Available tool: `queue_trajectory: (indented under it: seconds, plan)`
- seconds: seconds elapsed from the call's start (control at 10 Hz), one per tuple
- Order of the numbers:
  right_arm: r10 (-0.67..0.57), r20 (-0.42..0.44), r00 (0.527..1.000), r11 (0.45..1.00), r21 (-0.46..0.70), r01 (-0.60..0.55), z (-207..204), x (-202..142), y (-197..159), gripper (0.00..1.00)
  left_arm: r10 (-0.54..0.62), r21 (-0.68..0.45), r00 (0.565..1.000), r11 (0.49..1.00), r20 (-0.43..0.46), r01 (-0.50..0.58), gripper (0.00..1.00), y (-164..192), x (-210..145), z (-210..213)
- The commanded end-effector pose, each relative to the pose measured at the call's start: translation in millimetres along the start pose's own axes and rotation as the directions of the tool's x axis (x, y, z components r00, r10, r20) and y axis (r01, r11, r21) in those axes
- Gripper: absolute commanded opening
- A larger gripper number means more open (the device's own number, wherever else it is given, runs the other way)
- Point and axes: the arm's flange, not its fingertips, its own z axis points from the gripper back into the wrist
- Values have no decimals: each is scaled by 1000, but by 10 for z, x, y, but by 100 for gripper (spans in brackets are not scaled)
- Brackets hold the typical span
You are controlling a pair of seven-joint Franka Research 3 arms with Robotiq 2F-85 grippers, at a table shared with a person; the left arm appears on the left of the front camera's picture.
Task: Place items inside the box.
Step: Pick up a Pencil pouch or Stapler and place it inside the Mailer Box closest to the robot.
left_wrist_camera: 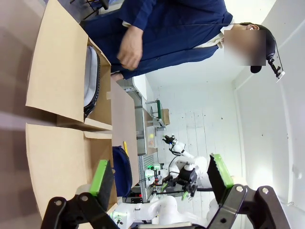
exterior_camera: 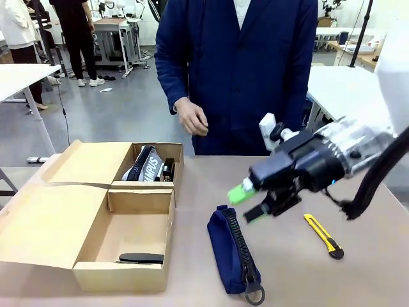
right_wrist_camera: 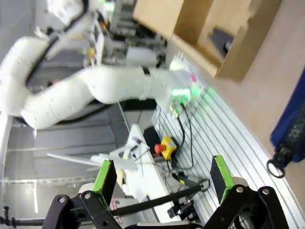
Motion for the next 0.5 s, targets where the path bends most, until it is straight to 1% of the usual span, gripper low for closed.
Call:
queue_trajectory:
  seconds: [0.0, 0.1, 0.2, 0.3, 0.4]
  plan:
    - [-48, 93, 995, 995, 94, 39, 481, 82, -182, 100, -20, -19, 1000, 1000, 4, 20, 100, -12, -8, -7]
    - [-76, 142, 987, 989, 140, 56, 805, 12, -325, 100, -20, -19, 1000, 1000, 4, 20, 100, -12, -8, -7]
    - [-87, 148, 985, 975, 214, 54, 1199, -152, -532, 100, -20, -19, 1000, 1000, 4, 20, 100, -12, -8, -7]
    - [-121, 161, 980, 958, 277, 72, 1615, -395, -787, 100, -20, -19, 1000, 1000, 4, 20, 100, -12, -8, -7]
    - [-153, 252, 956, 936, 348, 58, 2078, -733, -1133, 100, -20, -19, 1000, 1000, 4, 20, 100, -12, -8, -7]
